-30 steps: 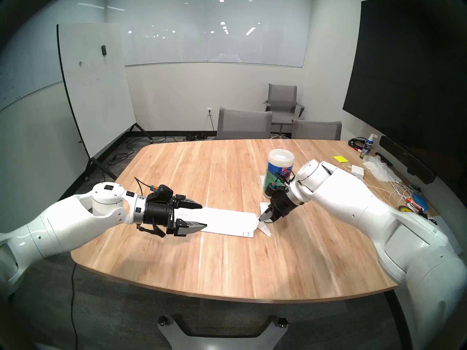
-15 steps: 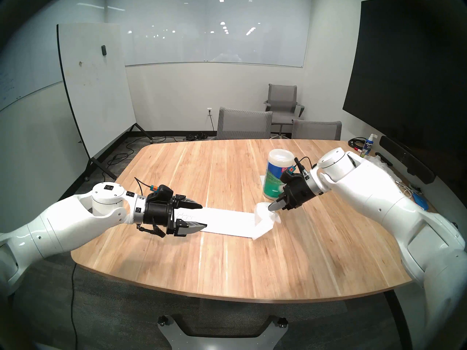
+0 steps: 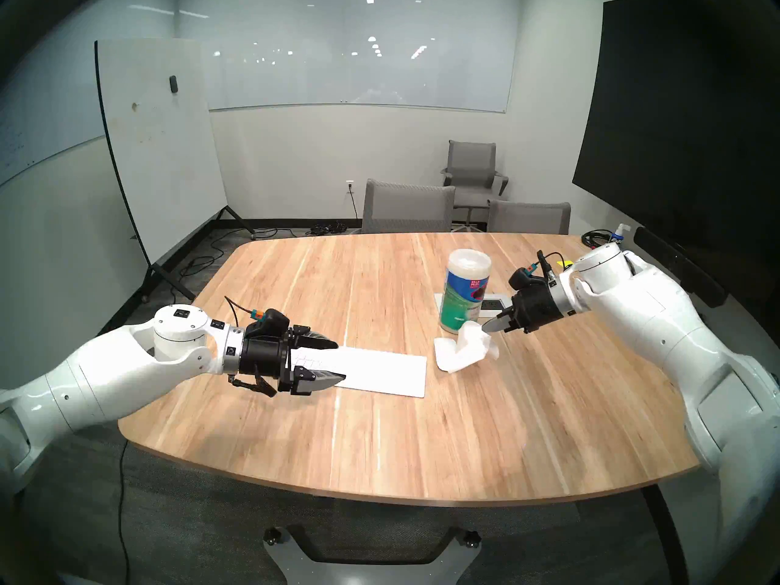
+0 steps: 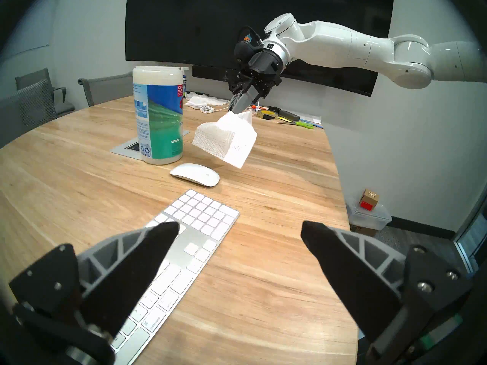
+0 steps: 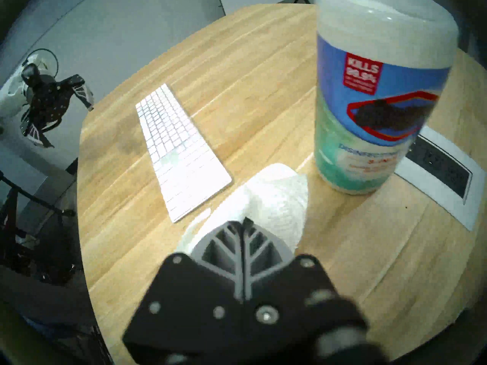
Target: Wipe the keyboards and mice with a disinfecting wipe, then set the wipe down
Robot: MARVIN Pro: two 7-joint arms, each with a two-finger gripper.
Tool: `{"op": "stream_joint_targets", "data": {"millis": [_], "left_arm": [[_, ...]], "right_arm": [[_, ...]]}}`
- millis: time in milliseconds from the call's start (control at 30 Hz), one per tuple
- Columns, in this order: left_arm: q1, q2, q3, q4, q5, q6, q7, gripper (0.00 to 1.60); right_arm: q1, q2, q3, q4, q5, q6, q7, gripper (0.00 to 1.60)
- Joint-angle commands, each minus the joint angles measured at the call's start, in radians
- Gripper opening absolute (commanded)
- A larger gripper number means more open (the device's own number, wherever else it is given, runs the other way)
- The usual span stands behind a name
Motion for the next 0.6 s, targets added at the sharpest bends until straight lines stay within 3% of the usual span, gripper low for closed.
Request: {"op": "stream_joint_targets", "data": {"millis": [0, 400, 567], "left_arm": [[-0.013, 0.001, -0.012, -0.013, -0.005, -0.002, -0.001, 1.60], [-0.013, 0.001, -0.012, -0.013, -0.005, -0.002, -0.001, 1.60], [-0.013, 0.001, -0.012, -0.013, -0.005, -0.002, -0.001, 1.60]], "right_arm": [[0.027, -0.028, 0.031, 0.042, 0.008, -0.003, -0.051, 0.00], [0.040, -0.089, 0.038, 0.132, -0.037, -0.006, -0.206, 0.00], [0.051, -0.109, 0.043, 0.172, -0.045, -0.010, -0.217, 0.00]]}}
